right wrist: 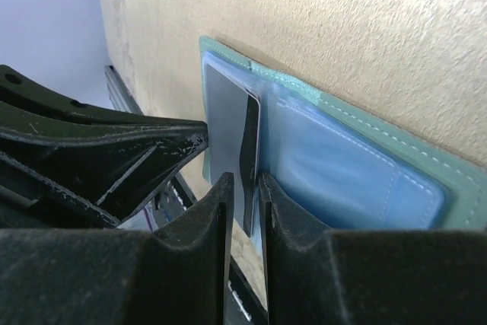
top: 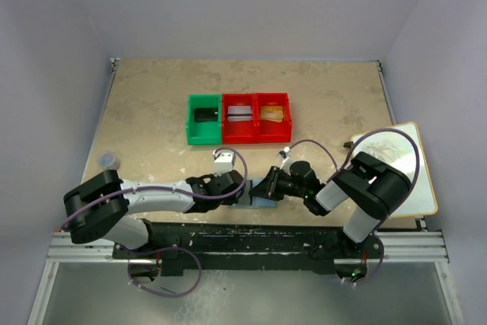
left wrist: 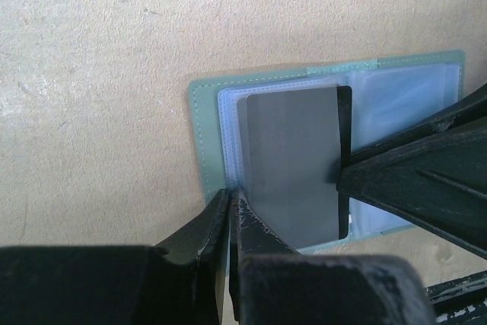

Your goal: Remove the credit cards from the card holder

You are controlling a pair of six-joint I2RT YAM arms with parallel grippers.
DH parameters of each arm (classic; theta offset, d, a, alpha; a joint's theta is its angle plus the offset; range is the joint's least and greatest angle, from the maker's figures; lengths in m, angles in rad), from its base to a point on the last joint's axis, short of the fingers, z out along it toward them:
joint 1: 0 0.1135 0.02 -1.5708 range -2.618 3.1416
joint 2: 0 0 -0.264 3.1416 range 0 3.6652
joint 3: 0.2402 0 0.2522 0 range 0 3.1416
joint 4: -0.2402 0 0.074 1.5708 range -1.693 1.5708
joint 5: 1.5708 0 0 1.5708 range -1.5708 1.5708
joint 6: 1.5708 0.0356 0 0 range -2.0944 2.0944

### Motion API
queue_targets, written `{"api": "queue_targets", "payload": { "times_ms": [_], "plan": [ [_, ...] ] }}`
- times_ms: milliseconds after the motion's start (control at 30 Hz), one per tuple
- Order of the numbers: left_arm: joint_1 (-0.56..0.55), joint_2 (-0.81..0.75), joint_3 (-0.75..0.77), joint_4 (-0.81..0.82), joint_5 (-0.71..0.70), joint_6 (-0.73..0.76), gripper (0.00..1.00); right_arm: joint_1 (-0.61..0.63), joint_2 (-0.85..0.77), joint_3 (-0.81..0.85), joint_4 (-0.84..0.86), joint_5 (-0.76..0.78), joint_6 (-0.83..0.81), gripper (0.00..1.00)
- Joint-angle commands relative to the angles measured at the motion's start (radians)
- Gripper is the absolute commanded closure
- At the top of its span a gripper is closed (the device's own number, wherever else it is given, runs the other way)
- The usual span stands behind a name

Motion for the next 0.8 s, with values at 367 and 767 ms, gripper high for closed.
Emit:
{"api": "queue_targets", "payload": {
  "times_ms": [367,767],
  "plan": [
    [0.0,0.029,0.002,-0.012,0.017,0.01,1.0,-0.003,-0.075,-0.013,0.023,-0.003,-0.004,1.0],
    [0.0,0.03,0.0,-0.01,0.018,0.012,1.0,-0.026,-0.204,-0.031,-0.174,0.071,-0.029,1.0]
  ]
}}
